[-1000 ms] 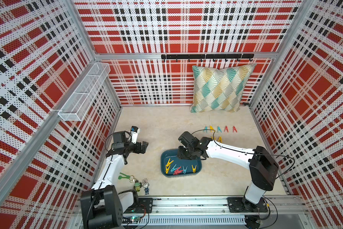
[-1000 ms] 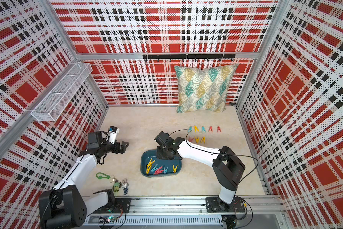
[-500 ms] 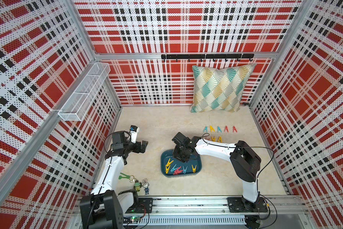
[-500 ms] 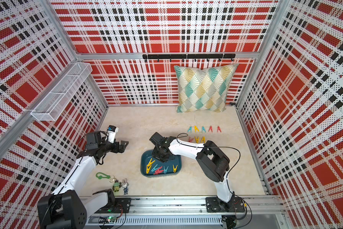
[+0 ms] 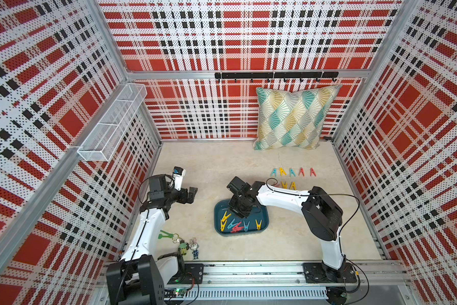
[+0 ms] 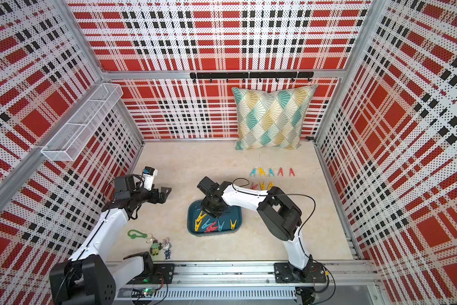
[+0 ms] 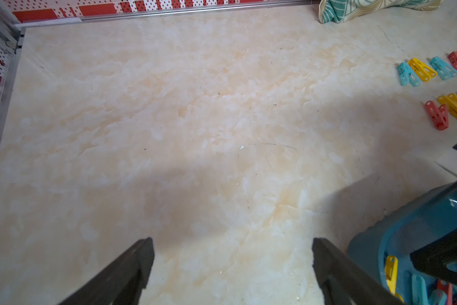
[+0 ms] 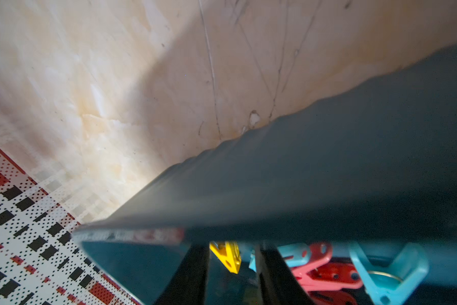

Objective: Take the clothespins out of the storage box
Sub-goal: Pick up the clothespin from the storage box.

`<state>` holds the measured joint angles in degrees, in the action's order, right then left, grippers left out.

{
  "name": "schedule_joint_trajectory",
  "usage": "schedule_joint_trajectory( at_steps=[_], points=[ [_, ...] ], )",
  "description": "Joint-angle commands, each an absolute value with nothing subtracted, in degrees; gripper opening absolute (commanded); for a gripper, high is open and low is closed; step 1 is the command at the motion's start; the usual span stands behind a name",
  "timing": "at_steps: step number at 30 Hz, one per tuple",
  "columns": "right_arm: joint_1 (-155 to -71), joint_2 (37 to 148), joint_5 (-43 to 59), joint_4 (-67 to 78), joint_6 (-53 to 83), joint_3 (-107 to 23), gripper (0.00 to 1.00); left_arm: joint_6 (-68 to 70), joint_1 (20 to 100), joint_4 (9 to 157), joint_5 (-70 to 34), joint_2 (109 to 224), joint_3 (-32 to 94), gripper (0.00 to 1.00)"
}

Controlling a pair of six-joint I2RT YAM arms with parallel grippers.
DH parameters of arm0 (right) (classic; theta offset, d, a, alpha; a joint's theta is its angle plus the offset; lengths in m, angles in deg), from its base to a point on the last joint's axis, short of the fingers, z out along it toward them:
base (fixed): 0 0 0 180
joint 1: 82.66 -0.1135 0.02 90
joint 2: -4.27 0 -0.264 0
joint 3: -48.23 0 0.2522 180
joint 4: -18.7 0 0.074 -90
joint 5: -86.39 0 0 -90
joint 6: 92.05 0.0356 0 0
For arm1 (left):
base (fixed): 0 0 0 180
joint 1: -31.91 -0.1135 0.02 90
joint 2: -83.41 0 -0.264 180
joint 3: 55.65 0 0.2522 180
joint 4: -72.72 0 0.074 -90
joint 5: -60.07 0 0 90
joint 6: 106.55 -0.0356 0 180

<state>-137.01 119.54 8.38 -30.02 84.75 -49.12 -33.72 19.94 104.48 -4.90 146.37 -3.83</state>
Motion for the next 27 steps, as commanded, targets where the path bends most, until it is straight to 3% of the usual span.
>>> schedule_joint_trajectory(
  at_steps=[1,16,27],
  points=[
    [-137.7,122.2,8.3,-31.7,86.0,-50.8,0.36,-33.8,19.7,103.4,-4.0,145.2,-2.1,0.99],
    [-138.4,126.3,7.5,-35.0,86.3,-54.1,0.34,-33.9,19.4,103.4,-3.7,144.7,-2.2,0.99],
    [-138.4,128.0,8.3,-35.4,86.4,-55.0,0.27,-34.0,19.3,103.4,-3.5,144.6,-2.3,0.99]
  ],
)
